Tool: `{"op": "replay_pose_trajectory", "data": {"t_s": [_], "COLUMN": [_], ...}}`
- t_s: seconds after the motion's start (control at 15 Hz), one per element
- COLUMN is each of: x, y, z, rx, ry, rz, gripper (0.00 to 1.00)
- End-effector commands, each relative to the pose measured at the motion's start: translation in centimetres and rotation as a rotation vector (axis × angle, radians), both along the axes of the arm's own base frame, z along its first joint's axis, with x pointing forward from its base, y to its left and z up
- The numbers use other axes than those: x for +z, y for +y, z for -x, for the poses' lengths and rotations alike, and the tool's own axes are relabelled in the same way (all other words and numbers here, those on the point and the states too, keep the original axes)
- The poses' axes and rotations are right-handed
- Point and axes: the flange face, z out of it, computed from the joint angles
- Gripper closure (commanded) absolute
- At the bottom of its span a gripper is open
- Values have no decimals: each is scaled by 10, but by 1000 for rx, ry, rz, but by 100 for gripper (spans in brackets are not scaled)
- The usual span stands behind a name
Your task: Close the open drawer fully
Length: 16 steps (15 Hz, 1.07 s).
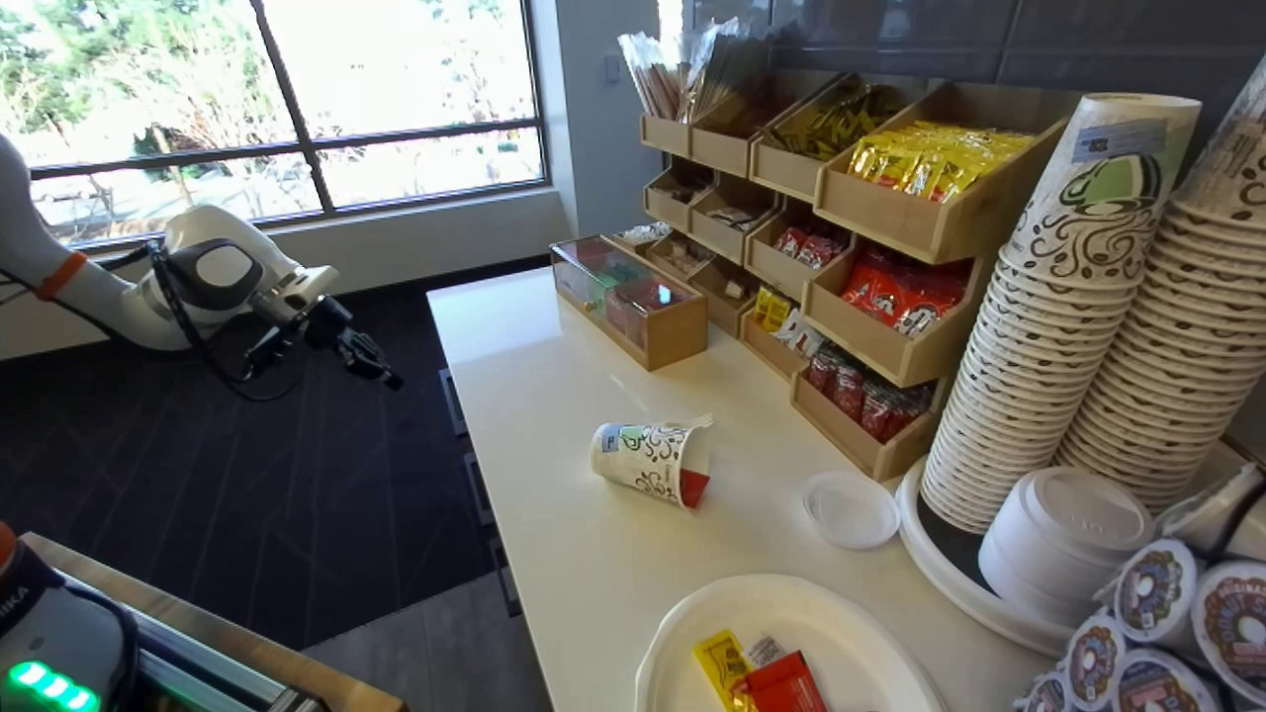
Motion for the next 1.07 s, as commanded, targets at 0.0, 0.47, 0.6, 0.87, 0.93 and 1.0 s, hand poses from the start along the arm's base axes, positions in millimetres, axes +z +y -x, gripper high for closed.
{"op": "replay_pose_trajectory", "data": {"t_s": [0.0, 0.47, 0.6, 0.87, 0.93, 1.0], "x": [42, 89, 94, 100, 101, 102], "y": [-20, -101, -126, -165, -172, -177], "z": [25, 46, 47, 43, 43, 43], "rx": [88, 222, 259, 393, 431, 474], "ry": [74, 190, 199, 208, 202, 198], "rz": [-148, -339, -391, -464, -463, -463], "gripper": [68, 15, 1, 0, 0, 0]}}
